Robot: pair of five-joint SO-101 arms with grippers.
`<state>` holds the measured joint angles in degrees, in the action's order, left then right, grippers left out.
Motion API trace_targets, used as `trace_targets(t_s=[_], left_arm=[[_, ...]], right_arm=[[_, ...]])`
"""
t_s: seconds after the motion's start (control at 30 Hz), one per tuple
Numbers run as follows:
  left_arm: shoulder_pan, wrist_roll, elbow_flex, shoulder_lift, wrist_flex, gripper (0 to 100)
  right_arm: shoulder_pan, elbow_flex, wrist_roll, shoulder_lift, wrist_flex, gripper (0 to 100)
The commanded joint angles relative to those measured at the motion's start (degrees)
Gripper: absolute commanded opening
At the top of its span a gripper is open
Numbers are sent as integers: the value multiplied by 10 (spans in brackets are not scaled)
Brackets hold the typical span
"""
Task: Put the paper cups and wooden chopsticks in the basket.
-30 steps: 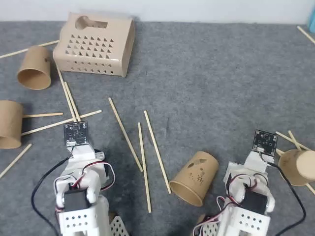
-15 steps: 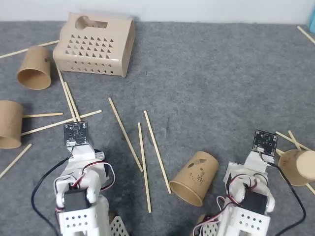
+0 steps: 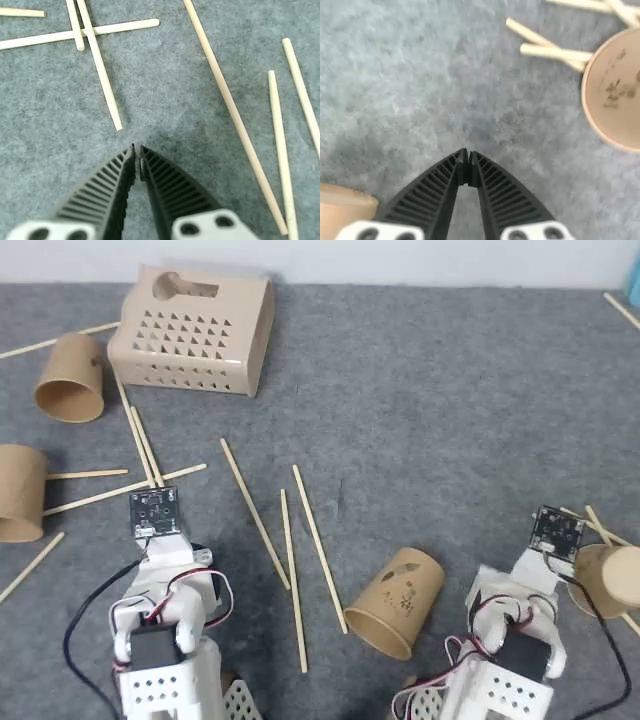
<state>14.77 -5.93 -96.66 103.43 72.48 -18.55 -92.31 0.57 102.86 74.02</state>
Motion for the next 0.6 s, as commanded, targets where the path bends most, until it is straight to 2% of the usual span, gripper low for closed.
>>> trace_targets(t_s=[0.0, 0.1, 0.2, 0.33, 0.43, 0.57], left_arm=[[4, 4, 29, 11, -3, 13], [5, 4, 37, 11, -30, 13], [45, 4, 40, 11, -82, 13], [65, 13, 44, 11, -178, 13], [64, 53, 89, 11, -183, 13], [40, 47, 174, 10, -143, 13]], right_arm=[[5, 37, 2, 12, -42, 13], [8, 33, 2, 12, -56, 13], [-9, 47, -13, 12, -56, 13], [-76, 113, -124, 12, -56, 13], [-126, 169, -185, 10, -57, 13], [-139, 210, -190, 8, -51, 13]])
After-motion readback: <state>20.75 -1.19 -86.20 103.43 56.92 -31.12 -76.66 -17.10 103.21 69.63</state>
